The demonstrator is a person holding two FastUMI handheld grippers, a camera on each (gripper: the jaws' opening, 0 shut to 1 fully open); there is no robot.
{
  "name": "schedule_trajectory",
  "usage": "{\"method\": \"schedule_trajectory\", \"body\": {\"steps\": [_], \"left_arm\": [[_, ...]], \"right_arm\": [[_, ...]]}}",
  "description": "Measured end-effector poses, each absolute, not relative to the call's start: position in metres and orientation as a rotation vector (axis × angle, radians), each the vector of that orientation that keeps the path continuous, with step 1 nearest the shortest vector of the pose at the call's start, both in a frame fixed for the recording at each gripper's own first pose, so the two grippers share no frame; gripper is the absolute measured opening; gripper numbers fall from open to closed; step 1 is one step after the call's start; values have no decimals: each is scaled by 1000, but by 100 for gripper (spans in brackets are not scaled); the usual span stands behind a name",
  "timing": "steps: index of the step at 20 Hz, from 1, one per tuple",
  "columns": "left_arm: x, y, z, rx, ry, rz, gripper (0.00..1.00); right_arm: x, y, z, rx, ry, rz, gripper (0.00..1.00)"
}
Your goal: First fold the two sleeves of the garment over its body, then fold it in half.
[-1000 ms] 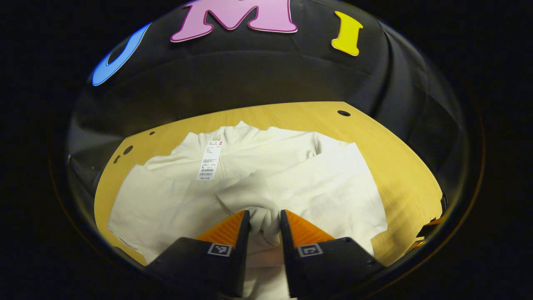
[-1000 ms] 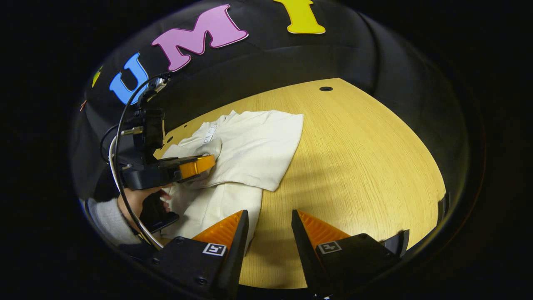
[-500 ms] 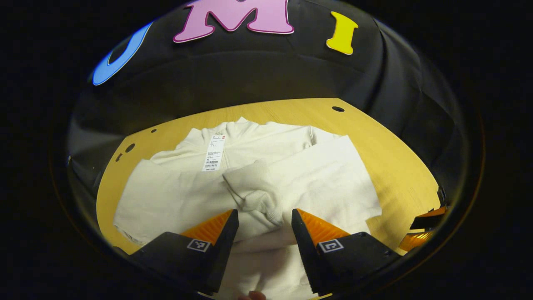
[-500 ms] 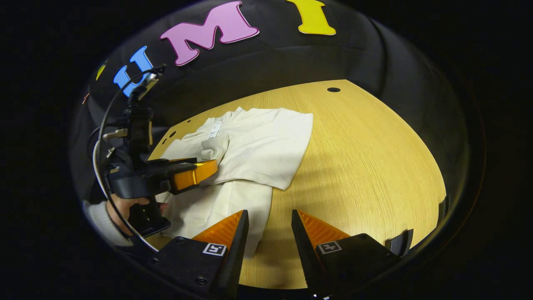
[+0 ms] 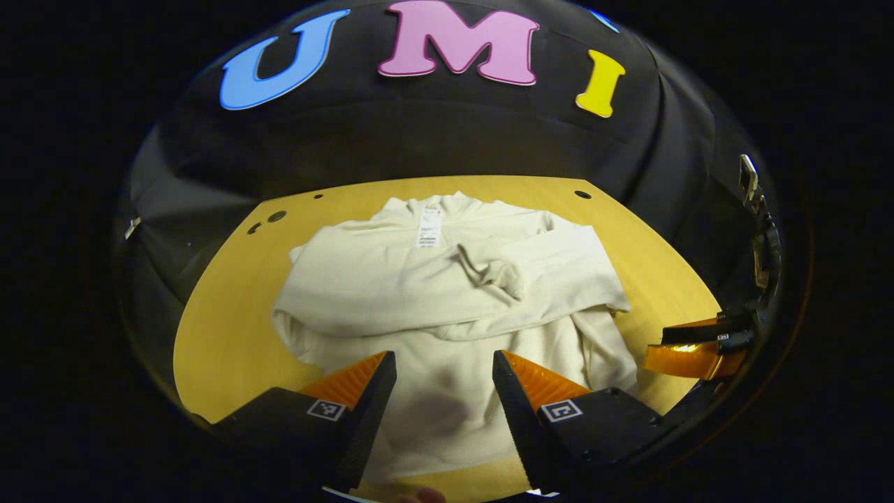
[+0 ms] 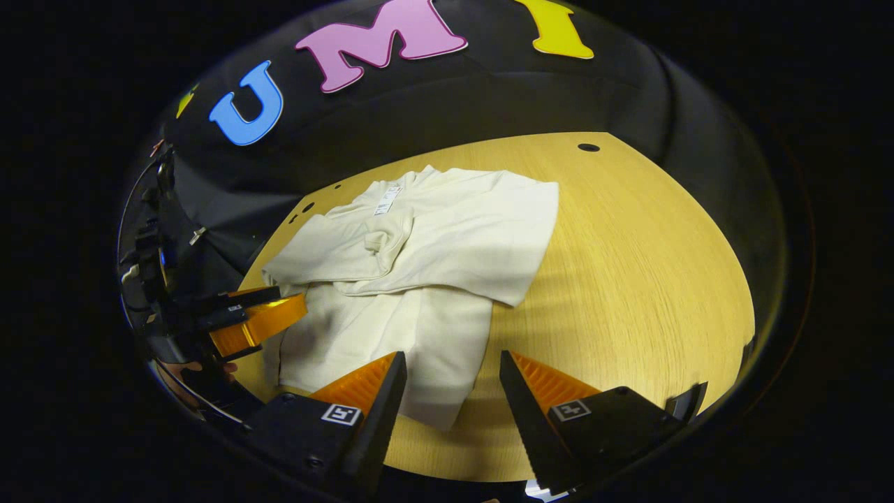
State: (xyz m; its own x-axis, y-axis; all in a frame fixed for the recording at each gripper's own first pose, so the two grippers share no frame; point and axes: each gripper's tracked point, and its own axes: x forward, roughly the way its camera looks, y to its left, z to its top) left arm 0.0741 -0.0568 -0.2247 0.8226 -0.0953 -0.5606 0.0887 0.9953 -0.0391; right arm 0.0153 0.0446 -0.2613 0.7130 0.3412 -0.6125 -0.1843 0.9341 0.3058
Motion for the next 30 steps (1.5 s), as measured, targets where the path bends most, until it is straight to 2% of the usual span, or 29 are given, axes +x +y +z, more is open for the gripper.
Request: {"method": "schedule_trajectory", "body": {"steps": [4,9,22,25,27,29,30], "left_arm": [[38,-26,-243,-24,653,-44,86],[7,-10,-266,-29,718,-20,86],[10,4,-315,-3,822,-17,88],[13,1,-316,-51,824,-19,89],[15,-13,-317,-18,835,-87,84],[17,-22,-315,10,854,-138,49],[18,-20,-316,-1,850,-140,31]], "right_arm": [[7,51,-269,198,752,305,88],[0,50,-278,179,789,290,89],[11,66,-313,50,875,276,90],[13,73,-315,27,880,305,86],[12,81,-315,35,884,350,76],[9,90,-315,83,907,388,46],[9,90,-318,92,923,398,28]]}}
